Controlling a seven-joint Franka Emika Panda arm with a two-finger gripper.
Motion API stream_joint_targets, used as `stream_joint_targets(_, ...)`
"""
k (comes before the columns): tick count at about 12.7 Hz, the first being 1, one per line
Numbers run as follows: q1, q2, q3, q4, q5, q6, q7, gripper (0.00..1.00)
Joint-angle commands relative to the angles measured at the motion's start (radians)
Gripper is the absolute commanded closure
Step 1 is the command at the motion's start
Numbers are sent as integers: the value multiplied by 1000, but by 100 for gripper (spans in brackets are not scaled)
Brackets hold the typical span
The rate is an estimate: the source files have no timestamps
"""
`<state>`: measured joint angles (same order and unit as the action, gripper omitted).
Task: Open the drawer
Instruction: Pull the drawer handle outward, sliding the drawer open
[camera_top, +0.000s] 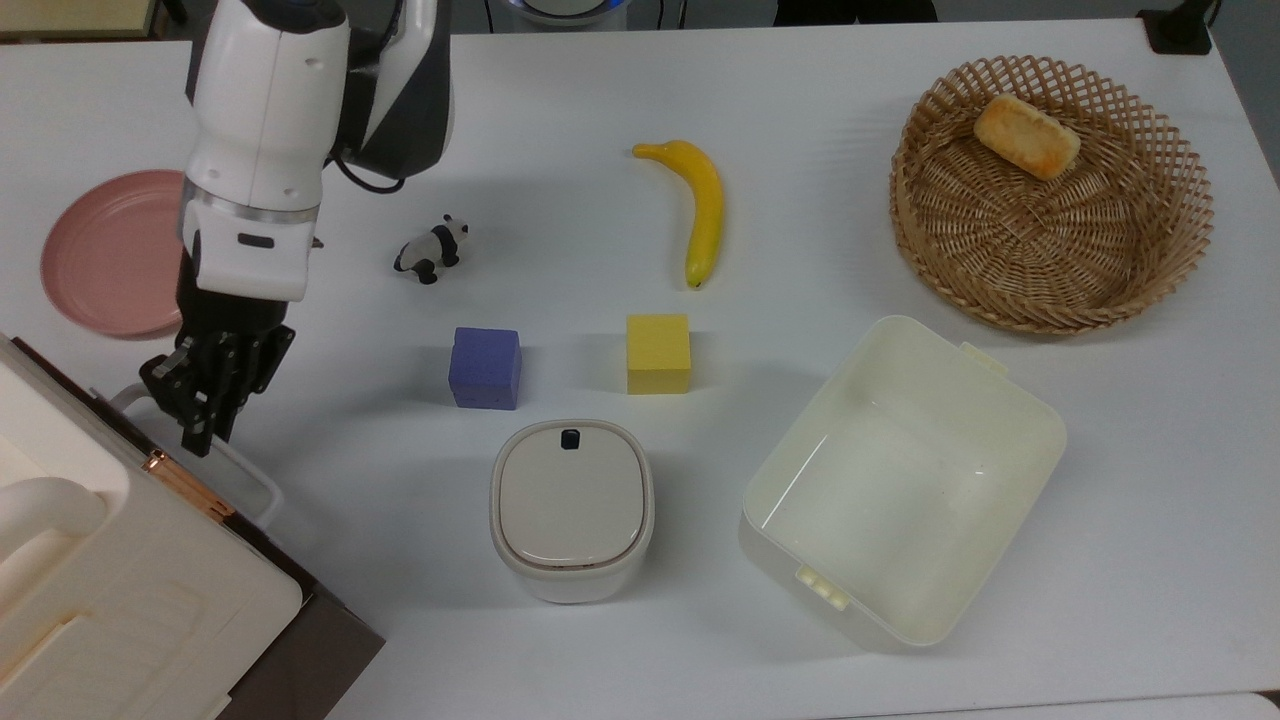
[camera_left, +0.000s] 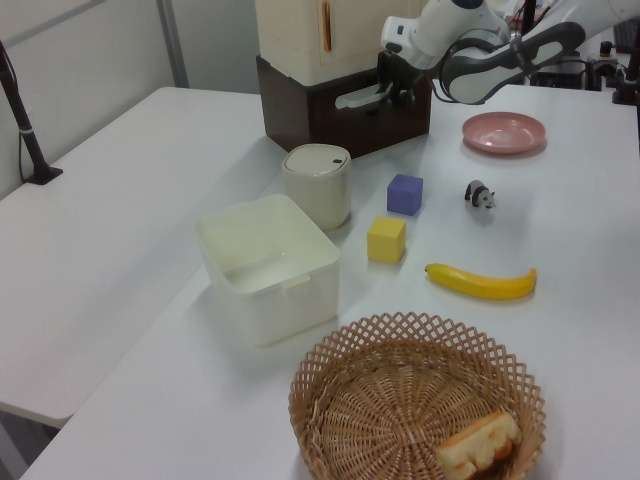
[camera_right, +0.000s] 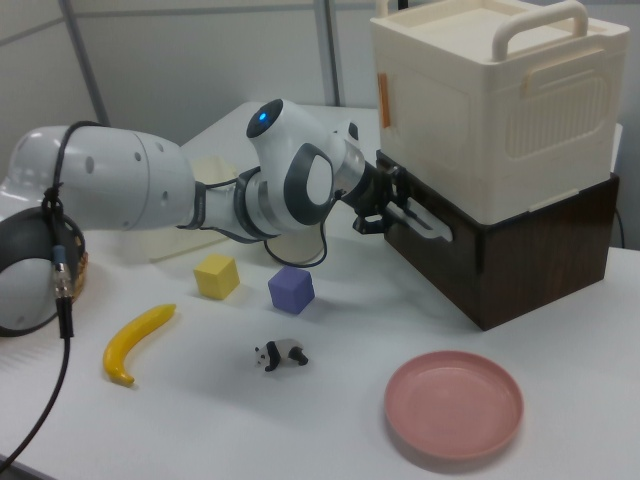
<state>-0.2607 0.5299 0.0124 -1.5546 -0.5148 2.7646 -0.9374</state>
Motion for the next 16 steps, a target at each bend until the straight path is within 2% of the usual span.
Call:
stream_joint_targets(1,64,-154,-14,-203,-13,3,34,100)
stream_joint_targets(7,109,-336,-11,-425,-14,-8,77,100)
stream_joint_targets(9,123,-370,-11,-449,-14,-51,92,100)
stream_joint_targets(13,138,-375,-11,-450,-14,-68,106,98)
stream_joint_targets(14,136,-373,-11,-449,-14,-68,107,87)
stream_joint_targets(15,136,-372,-11,-447,-13,-69,111,49)
stream_joint_targets(16,135,-372,-11,-447,-13,-69,112,31)
